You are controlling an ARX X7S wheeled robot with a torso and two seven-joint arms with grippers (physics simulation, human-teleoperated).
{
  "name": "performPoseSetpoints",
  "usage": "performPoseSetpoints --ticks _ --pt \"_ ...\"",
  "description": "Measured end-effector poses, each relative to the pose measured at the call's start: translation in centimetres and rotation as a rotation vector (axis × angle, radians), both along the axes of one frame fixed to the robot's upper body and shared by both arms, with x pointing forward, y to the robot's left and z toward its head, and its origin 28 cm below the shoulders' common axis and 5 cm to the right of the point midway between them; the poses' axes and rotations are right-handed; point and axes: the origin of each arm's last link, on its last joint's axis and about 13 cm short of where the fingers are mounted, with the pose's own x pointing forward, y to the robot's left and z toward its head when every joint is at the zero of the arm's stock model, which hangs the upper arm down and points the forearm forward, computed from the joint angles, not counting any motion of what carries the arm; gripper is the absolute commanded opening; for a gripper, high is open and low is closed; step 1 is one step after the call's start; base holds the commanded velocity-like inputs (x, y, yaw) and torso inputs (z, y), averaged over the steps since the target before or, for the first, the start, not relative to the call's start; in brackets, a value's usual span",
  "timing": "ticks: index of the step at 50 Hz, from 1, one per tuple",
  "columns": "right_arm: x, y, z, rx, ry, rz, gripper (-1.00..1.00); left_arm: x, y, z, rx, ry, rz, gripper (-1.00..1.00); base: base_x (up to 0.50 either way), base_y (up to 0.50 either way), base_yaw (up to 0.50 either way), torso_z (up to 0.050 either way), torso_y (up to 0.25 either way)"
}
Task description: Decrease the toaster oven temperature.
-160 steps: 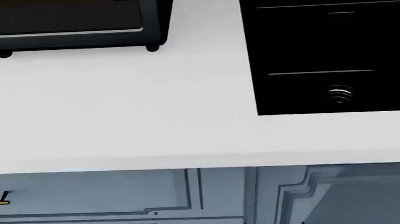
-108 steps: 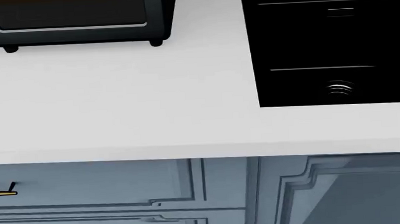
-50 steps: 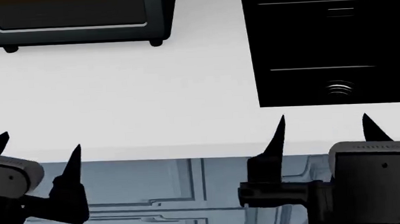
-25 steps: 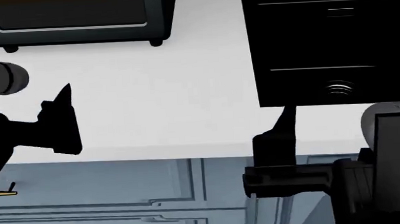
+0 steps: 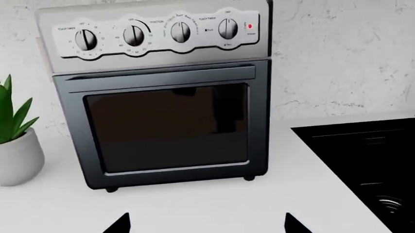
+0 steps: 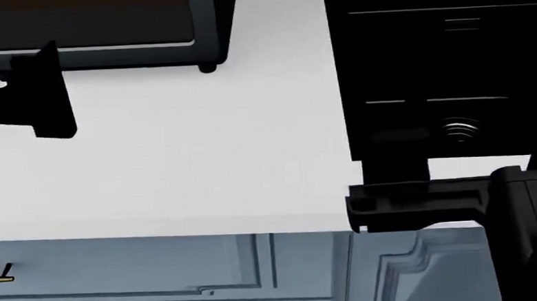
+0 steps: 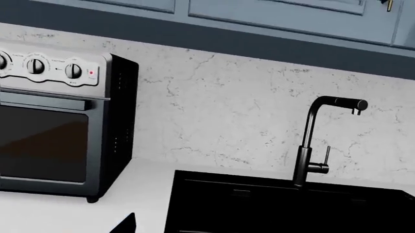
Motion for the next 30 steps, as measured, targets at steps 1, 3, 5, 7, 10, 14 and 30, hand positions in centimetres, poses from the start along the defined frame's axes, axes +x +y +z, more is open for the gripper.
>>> performPoseSetpoints --ticks 1,3,5,7,10,14,30 --pt "0.0 0.0 0.0 0.0 0.0 0.001 1.0 0.0 0.0 0.0 0.0 0.0 0.001 1.0 0.34 0.0 0.0 0.0 0.0" --pt "0.0 0.0 0.1 -0.001 -0.002 0.004 1.0 0.0 0.1 0.1 -0.002 0.0 0.002 1.0 0.36 0.0 0.0 0.0 0.0" --pt "0.0 0.0 0.1 -0.002 -0.003 0.008 1.0 0.0 0.1 0.1 -0.003 0.0 0.004 1.0 0.38 0.0 0.0 0.0 0.0" --pt "0.0 0.1 0.1 -0.004 -0.003 0.011 1.0 0.0 0.2 0.2 -0.005 0.001 0.006 1.0 0.38 0.0 0.0 0.0 0.0" --pt "0.0 0.1 0.1 -0.006 -0.004 0.016 1.0 0.0 0.3 0.2 -0.008 0.001 0.009 1.0 0.38 0.0 0.0 0.0 0.0" --pt "-0.1 0.2 0.2 -0.008 -0.004 0.023 1.0 -0.1 0.4 0.3 -0.011 0.0 0.013 1.0 0.38 0.0 0.0 0.0 0.0" --pt "-0.3 0.2 0.2 -0.008 -0.007 0.04 1.0 -0.5 0.6 1.1 -0.014 -0.023 0.022 1.0 0.38 0.0 0.0 0.0 0.0"
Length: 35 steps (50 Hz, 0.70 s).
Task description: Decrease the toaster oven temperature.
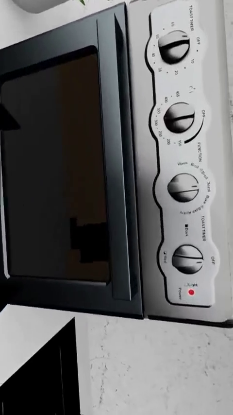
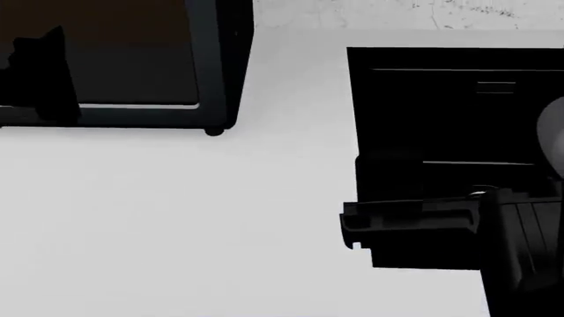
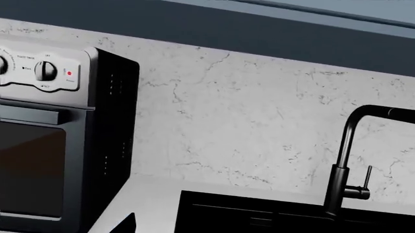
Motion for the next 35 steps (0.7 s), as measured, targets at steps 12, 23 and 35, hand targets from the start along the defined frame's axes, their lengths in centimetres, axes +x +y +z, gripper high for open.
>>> performPoseSetpoints --ticks 12,23,35 --pt "-0.1 0.0 0.0 0.006 -0.001 0.006 1.0 -0.5 0.2 0.4 0.003 -0.022 0.014 1.0 0.38 0.0 0.0 0.0 0.001" --pt "0.0 -0.1 -0.1 0.015 0.004 -0.001 1.0 -0.5 0.3 0.3 0.006 -0.024 0.024 1.0 0.1 0.0 0.0 0.0 0.001" --pt "-0.2 -0.3 -0.1 0.029 -0.001 -0.011 1.0 -1.6 0.4 0.1 0.041 -0.041 0.043 1.0 0.0 0.0 0.0 0.0 0.0"
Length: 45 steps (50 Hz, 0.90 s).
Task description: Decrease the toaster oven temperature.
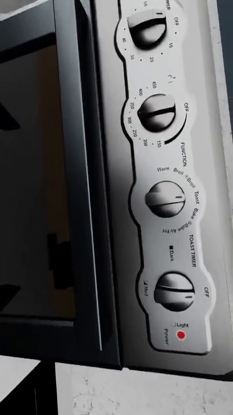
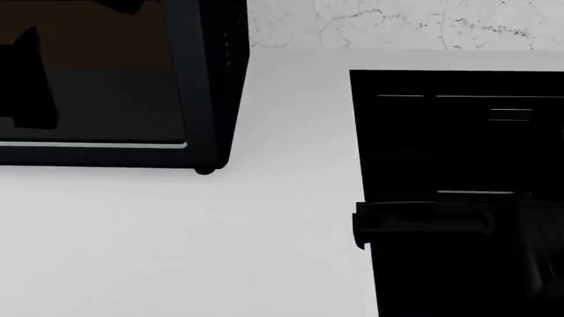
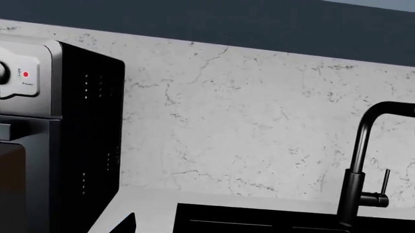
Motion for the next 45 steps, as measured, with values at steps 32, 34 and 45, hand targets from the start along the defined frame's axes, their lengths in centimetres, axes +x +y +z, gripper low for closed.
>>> performPoseSetpoints --ticks 32,34,45 --pt "0.3 -0.4 -0.2 0.036 0.009 0.013 1.0 -0.7 1.6 7.4 -0.124 -0.107 0.105 1.0 0.0 0.0 0.0 0.0 0.0" --pt "0.4 -0.4 -0.2 0.037 0.011 0.014 1.0 -0.3 1.7 7.9 -0.142 -0.104 0.113 1.0 0.0 0.0 0.0 0.0 0.0" --pt "0.7 -0.3 -0.5 0.044 0.022 0.019 1.0 1.8 2.4 9.7 -0.197 -0.073 0.102 1.0 0.0 0.0 0.0 0.0 0.0"
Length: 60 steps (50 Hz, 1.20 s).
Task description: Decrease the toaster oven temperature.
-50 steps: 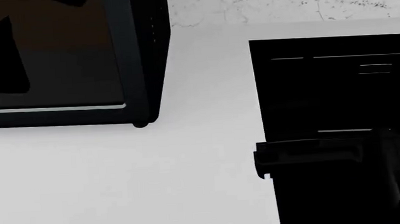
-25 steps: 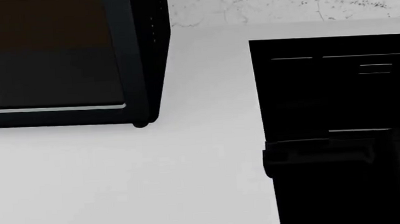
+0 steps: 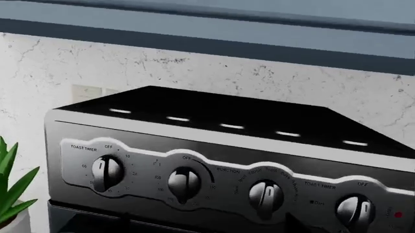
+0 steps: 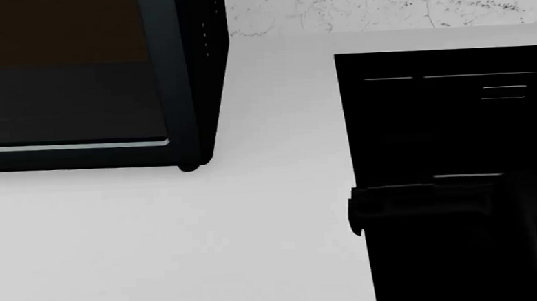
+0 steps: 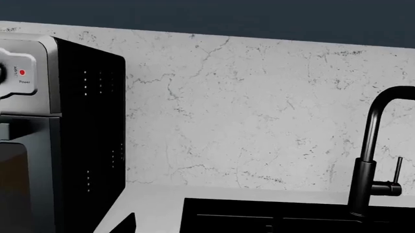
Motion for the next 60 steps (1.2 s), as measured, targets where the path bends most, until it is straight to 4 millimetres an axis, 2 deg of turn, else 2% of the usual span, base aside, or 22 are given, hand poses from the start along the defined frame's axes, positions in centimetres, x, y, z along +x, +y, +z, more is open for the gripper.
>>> performPoseSetpoints --ticks 12,35,60 --pt "0.2 0.1 -0.2 0.005 0.01 0.004 1.0 1.7 0.5 0.7 -0.03 0.034 -0.024 1.0 0.0 0.0 0.0 0.0 0.0" --pt "0.3 0.0 -0.6 0.014 0.021 0.005 1.0 3.2 1.8 1.8 -0.113 0.034 0.003 1.0 0.0 0.0 0.0 0.0 0.0" --pt "0.4 0.1 -0.8 0.018 0.033 0.007 1.0 5.6 2.5 1.3 -0.152 0.084 0.016 1.0 0.0 0.0 0.0 0.0 0.0"
